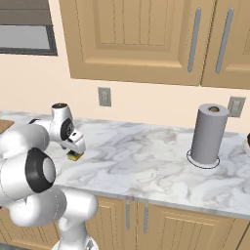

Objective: Pick up the sponge from the counter and clean the cutting board by briefly scrubbing or pressing down on the cutting board. Once finished, release the sponge.

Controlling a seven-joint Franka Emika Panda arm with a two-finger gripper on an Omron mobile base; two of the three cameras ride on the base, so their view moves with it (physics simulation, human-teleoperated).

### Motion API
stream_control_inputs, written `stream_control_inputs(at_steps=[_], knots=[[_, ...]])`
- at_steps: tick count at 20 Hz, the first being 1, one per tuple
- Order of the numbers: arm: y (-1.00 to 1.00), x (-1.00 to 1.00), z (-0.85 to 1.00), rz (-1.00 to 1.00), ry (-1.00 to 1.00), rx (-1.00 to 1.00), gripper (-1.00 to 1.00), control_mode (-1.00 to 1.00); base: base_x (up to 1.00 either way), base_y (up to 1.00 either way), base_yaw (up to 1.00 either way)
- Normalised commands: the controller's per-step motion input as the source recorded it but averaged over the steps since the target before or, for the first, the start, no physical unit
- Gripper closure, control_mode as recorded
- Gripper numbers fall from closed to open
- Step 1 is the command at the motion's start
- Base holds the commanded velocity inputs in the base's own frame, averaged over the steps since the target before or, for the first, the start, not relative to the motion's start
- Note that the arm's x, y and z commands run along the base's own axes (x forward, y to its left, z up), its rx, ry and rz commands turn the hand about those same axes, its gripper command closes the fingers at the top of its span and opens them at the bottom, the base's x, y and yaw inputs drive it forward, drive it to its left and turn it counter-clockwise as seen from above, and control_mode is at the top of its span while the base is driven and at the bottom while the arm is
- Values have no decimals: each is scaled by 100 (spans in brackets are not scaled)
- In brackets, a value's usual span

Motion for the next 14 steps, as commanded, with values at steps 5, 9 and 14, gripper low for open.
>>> stream_control_inputs(at_steps=[5,9,14], knots=[[1,13,-21,0,0,0,-100,-100,0,0,0],[0,5,-22,0,0,0,-100,-100,0,0,0],[3,15,-15,0,0,0,-100,-100,0,0,0]])
